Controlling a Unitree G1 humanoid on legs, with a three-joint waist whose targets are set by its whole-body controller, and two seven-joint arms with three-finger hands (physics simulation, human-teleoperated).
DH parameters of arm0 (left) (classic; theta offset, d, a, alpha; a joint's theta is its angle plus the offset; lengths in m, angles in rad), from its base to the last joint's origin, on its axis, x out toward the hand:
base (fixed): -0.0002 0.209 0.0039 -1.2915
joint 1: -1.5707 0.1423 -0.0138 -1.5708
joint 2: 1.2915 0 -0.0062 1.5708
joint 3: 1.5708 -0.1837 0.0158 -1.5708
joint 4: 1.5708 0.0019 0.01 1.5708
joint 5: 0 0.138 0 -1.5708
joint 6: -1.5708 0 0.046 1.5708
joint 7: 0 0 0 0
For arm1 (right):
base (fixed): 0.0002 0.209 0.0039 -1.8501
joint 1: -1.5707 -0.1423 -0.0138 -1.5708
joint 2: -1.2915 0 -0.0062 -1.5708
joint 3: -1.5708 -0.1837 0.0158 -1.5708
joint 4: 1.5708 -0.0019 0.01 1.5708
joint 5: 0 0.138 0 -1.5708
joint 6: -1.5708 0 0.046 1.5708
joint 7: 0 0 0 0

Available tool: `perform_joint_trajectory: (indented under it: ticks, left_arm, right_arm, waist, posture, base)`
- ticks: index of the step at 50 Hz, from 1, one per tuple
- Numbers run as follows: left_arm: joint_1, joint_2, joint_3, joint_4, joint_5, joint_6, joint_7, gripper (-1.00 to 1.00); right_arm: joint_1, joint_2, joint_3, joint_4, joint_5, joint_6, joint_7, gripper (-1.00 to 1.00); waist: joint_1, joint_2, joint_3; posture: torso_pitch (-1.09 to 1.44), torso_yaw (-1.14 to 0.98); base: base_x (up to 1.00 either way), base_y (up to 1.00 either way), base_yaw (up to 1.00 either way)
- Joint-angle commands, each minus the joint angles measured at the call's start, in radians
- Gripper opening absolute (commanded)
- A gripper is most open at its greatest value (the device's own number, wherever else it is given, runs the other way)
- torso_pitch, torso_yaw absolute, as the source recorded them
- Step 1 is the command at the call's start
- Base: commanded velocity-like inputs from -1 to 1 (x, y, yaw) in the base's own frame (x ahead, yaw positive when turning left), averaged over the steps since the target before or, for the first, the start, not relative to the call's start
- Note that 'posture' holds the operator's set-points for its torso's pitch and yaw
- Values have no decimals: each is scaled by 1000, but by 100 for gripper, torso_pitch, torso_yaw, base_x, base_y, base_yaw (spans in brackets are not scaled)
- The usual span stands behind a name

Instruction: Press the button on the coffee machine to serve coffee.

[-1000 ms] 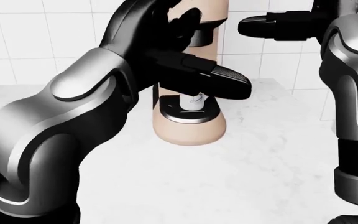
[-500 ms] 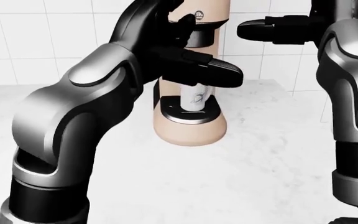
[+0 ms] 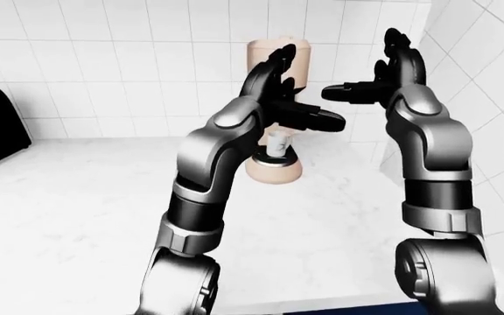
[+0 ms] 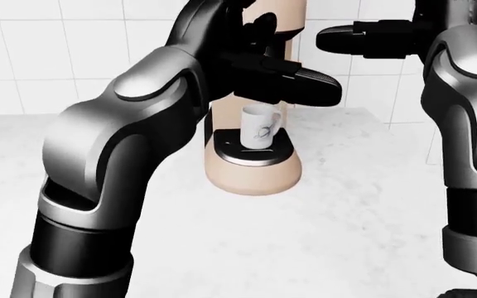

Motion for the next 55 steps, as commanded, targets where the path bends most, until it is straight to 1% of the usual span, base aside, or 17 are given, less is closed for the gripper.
perform_joint_trajectory:
  ticks: [1, 11, 15, 19, 33, 42, 48, 55]
  left_arm:
    - [-39, 2, 11, -22, 1, -36, 1, 100]
    - [-51, 1, 14, 57, 9, -94, -13, 100]
    - [-47, 0, 11, 92, 19, -123, -22, 100]
    - [-65, 3, 20, 127, 20, -141, -23, 100]
    - [-96, 3, 23, 210, 11, -200, -31, 100]
    - [-146, 13, 34, 323, 15, -265, -50, 100]
    - [-196, 13, 36, 409, 21, -310, -64, 100]
    - [-216, 10, 40, 471, 23, -348, -76, 100]
  right_arm:
    - [-38, -10, -5, -27, -2, -25, -2, 100]
    - [-38, -5, -3, -25, -1, -28, -6, 100]
    - [-31, -3, -3, -9, -2, -49, -4, 100]
    - [-32, -4, -4, -18, 0, -41, -7, 100]
    - [-27, 1, -2, -8, 2, -54, -9, 100]
    - [-25, 0, -3, -16, 3, -48, -9, 100]
    - [-20, -4, -6, -14, 5, -53, -8, 100]
    - [-28, -6, -6, -26, 9, -37, -11, 100]
  waist:
    - [0, -6, -9]
    - [0, -7, -10]
    - [-1, -7, -10]
    - [-1, -9, -11]
    - [-2, -9, -11]
    - [-1, -10, -11]
    - [-1, -13, -11]
    - [-1, -14, -11]
  posture:
    - [-53, 0]
    - [-53, 0]
    - [-53, 0]
    - [-53, 0]
    - [-53, 0]
    - [-53, 0]
    - [-53, 0]
    - [-53, 0]
  base:
    - [0, 0, 0]
    - [0, 0, 0]
    - [0, 0, 0]
    - [0, 0, 0]
    - [0, 0, 0]
    - [0, 0, 0]
    - [0, 0, 0]
    - [0, 0, 0]
